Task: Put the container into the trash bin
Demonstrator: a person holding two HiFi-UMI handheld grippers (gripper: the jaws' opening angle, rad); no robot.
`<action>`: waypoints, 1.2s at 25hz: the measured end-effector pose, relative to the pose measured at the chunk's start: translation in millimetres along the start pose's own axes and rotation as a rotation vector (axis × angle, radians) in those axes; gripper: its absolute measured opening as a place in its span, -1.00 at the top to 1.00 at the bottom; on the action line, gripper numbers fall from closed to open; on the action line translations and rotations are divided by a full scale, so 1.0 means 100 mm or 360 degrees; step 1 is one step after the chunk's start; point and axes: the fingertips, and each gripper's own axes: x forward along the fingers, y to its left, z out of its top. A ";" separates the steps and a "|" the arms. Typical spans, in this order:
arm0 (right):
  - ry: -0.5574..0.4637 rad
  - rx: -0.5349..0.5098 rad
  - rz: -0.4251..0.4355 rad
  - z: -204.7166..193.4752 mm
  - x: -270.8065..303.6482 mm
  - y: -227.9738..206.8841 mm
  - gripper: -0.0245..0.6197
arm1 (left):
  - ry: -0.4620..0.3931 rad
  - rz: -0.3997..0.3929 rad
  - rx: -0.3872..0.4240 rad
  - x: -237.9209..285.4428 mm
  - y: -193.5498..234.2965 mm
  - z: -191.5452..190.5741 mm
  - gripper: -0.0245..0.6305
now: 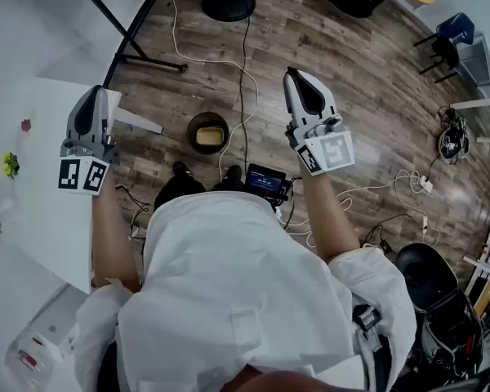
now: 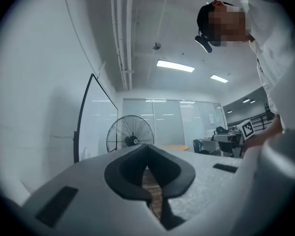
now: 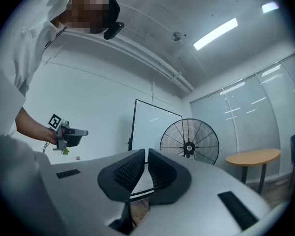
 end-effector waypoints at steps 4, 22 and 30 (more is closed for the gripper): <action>-0.0027 0.0030 -0.0011 0.03 -0.15 0.15 0.80 | -0.0077 -0.0001 -0.0027 -0.30 0.15 0.25 0.90; 0.0090 -0.0026 -0.0231 0.10 -0.65 1.65 0.80 | -0.0046 -0.0247 -0.0050 -1.40 -0.13 0.08 0.90; 0.0133 0.0012 -0.0222 -0.09 -0.64 2.84 0.80 | 0.0055 -0.0218 -0.0153 -2.39 0.16 -0.25 0.90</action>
